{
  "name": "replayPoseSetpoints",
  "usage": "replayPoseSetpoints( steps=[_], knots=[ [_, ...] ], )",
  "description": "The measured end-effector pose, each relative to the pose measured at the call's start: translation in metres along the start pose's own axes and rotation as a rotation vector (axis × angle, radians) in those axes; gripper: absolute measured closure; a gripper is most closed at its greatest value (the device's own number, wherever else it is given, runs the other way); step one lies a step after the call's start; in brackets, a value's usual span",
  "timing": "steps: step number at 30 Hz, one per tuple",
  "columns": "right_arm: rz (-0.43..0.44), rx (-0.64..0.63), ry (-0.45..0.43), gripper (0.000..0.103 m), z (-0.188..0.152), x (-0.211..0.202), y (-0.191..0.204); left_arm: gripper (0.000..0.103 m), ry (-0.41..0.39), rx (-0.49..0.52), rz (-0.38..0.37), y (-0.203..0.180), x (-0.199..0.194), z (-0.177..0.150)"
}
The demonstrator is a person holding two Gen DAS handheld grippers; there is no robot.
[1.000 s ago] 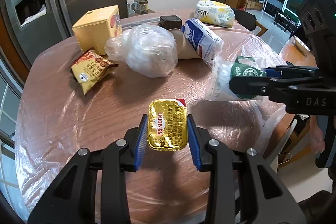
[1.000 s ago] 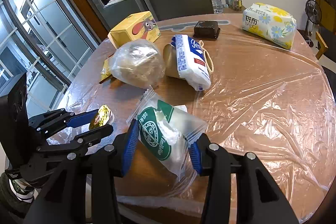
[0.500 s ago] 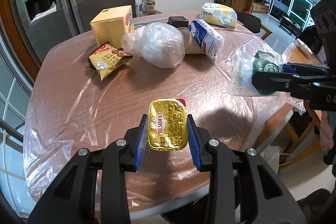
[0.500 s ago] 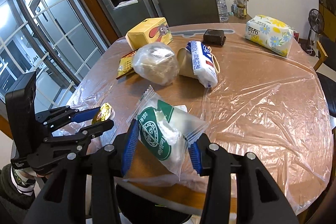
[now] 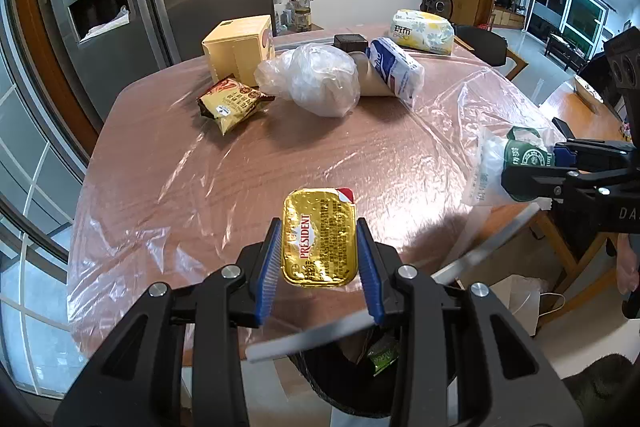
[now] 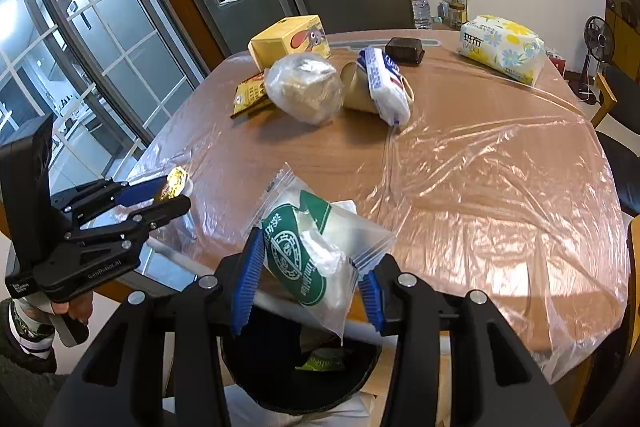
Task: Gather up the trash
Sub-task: 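Carry both held items down to the black trash bin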
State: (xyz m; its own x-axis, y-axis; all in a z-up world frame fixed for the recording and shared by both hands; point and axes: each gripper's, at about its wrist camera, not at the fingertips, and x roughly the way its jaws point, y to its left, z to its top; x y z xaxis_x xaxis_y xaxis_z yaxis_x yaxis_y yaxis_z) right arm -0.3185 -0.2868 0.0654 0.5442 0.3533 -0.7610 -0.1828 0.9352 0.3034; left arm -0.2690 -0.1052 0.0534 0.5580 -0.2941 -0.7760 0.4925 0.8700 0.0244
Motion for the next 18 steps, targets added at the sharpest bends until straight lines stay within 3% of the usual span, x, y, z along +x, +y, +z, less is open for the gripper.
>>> replayPoseSetpoints(
  steps=[18],
  knots=[
    [0.017,-0.041,0.046,0.06,-0.042,-0.018,0.025,0.065,0.039,0.032,0.021,-0.018,-0.026,-0.043]
  ],
)
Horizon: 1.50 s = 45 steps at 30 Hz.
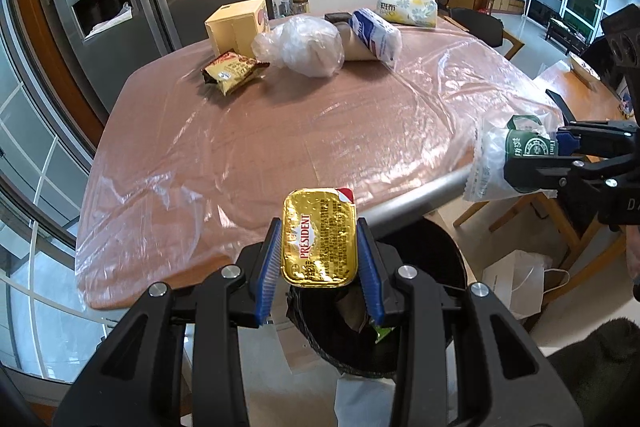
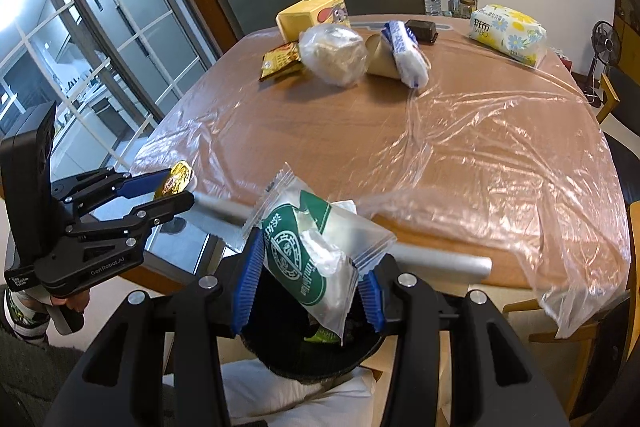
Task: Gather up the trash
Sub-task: 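Carry both held items down to the black trash bin, then open the left tool over the bin while the right tool releases the clear bag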
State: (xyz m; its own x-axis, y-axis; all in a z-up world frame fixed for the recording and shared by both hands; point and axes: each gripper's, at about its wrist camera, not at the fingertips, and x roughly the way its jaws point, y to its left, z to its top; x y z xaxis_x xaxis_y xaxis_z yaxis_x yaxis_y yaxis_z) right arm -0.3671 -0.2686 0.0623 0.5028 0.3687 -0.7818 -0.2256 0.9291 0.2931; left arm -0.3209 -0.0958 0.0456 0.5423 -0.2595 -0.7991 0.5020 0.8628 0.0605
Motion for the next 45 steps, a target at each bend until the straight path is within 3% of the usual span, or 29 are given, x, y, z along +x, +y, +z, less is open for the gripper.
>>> replayPoseSetpoints(
  steps=[19,35,45],
  knots=[
    [-0.027,-0.064,0.16,0.06,-0.054,0.03,0.006,0.065,0.117,0.046,-0.045,-0.025,0.019,-0.039],
    [-0.064,-0.117,0.265,0.06,-0.068,0.077,-0.001,0.065,0.26,0.094,-0.069,-0.035,0.063,-0.074],
    [-0.138,-0.17,0.311,0.06,-0.075,0.106,0.008,0.065,0.297,0.103,-0.059,-0.038,0.084,-0.08]
  ],
)
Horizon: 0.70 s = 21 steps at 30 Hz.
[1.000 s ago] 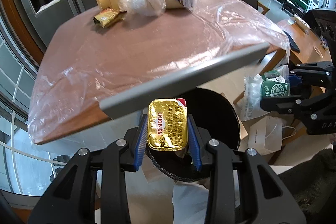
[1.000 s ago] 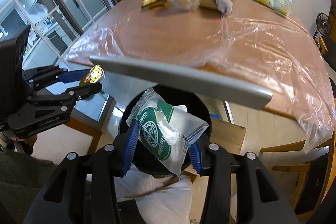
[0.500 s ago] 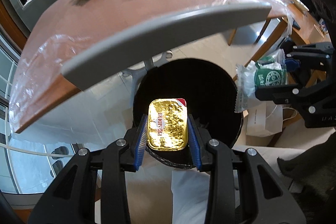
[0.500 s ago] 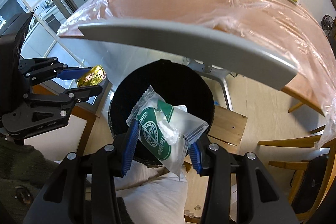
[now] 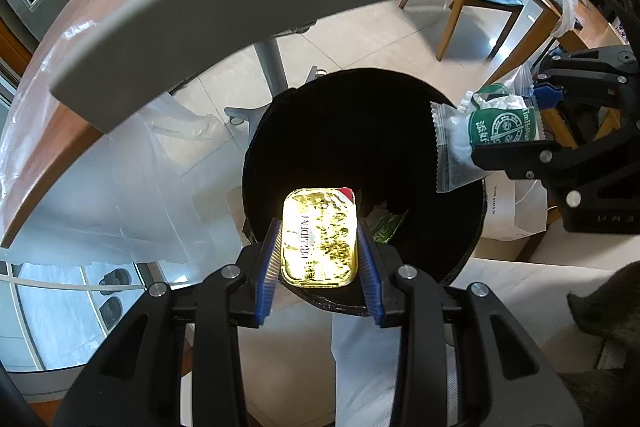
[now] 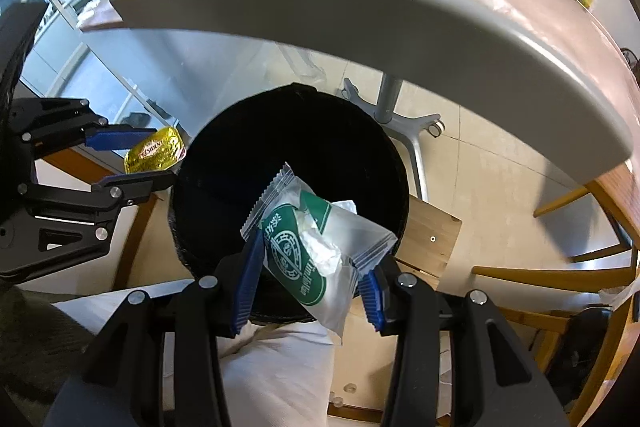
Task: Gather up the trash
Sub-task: 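Open the left tool over the bin while the right tool releases the clear bag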
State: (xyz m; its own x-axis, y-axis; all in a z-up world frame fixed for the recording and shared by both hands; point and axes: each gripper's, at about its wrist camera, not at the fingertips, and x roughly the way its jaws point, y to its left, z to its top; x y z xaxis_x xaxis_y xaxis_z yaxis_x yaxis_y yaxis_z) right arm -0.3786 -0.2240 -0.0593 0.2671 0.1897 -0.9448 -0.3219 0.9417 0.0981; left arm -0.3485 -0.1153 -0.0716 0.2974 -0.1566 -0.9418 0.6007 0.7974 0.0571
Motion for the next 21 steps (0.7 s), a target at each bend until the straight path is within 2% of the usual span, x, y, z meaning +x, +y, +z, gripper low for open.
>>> replayPoseSetpoints(
  steps=[21],
  knots=[
    [-0.046,0.019,0.029,0.06,0.005,0.03,0.006,0.065,0.044,-0.001,0.011,0.004,0.041,0.01]
  ],
)
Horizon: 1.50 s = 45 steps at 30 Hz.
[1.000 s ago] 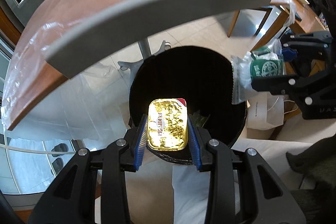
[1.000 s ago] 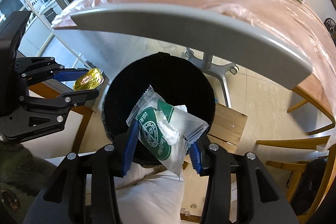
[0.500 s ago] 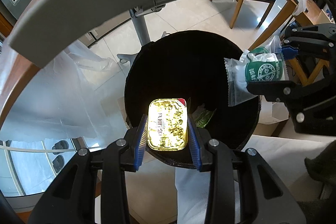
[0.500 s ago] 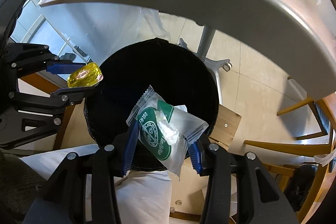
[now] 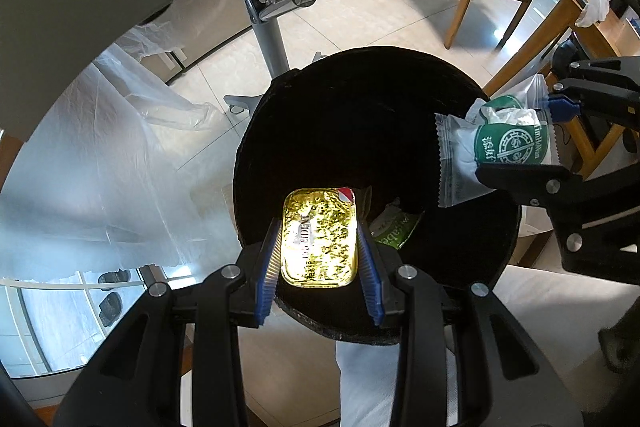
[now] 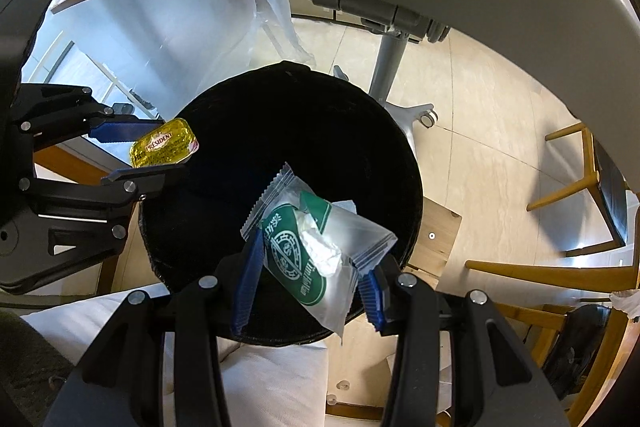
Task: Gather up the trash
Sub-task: 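Open the left tool over the bin while the right tool releases the clear bag, then raise both tools from the bin back toward the table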
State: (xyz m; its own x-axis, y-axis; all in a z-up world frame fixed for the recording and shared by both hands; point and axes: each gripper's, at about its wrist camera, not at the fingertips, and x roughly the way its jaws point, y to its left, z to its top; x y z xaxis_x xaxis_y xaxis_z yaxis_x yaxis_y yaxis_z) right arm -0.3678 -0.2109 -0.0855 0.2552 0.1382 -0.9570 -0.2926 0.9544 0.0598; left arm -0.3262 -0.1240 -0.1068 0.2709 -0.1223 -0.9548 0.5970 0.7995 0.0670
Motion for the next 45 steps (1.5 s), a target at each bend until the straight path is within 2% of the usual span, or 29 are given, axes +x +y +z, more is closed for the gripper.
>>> replayPoseSetpoints(
  steps=[11,13,14,15,16,17,23,27,34,45],
  knots=[
    [-0.006,0.009,-0.008,0.06,0.0,0.005,-0.002,0.065,0.002,-0.011,0.0,0.003,0.007,0.004],
    [0.007,0.016,-0.016,0.055,0.0,0.003,-0.003,0.065,-0.005,-0.01,-0.003,0.003,0.006,0.005],
    [0.01,0.024,-0.019,0.052,0.0,0.003,-0.004,0.062,-0.009,-0.011,-0.001,0.004,0.005,0.005],
    [0.015,0.03,-0.019,0.049,0.0,0.002,-0.007,0.043,-0.009,-0.014,-0.005,0.004,0.005,0.006],
    [0.022,0.04,-0.02,0.041,0.0,0.002,-0.008,0.028,-0.022,-0.018,-0.012,0.005,0.003,0.007],
    [0.027,0.046,-0.022,0.037,0.0,0.001,-0.01,0.026,-0.034,-0.018,-0.015,0.005,0.001,0.007],
    [0.03,0.057,-0.027,0.037,0.0,-0.003,-0.015,0.026,-0.026,-0.006,-0.014,0.003,0.001,0.006],
    [0.031,0.08,-0.044,0.032,0.001,-0.009,-0.022,0.026,-0.021,-0.012,-0.015,0.004,0.0,0.006],
    [0.038,0.09,-0.047,0.03,0.001,-0.012,-0.028,0.018,-0.028,-0.017,-0.01,0.005,0.0,0.009],
    [0.042,0.079,-0.039,0.021,0.002,-0.012,-0.025,0.013,-0.021,-0.004,0.004,0.001,-0.003,0.01]
  ],
)
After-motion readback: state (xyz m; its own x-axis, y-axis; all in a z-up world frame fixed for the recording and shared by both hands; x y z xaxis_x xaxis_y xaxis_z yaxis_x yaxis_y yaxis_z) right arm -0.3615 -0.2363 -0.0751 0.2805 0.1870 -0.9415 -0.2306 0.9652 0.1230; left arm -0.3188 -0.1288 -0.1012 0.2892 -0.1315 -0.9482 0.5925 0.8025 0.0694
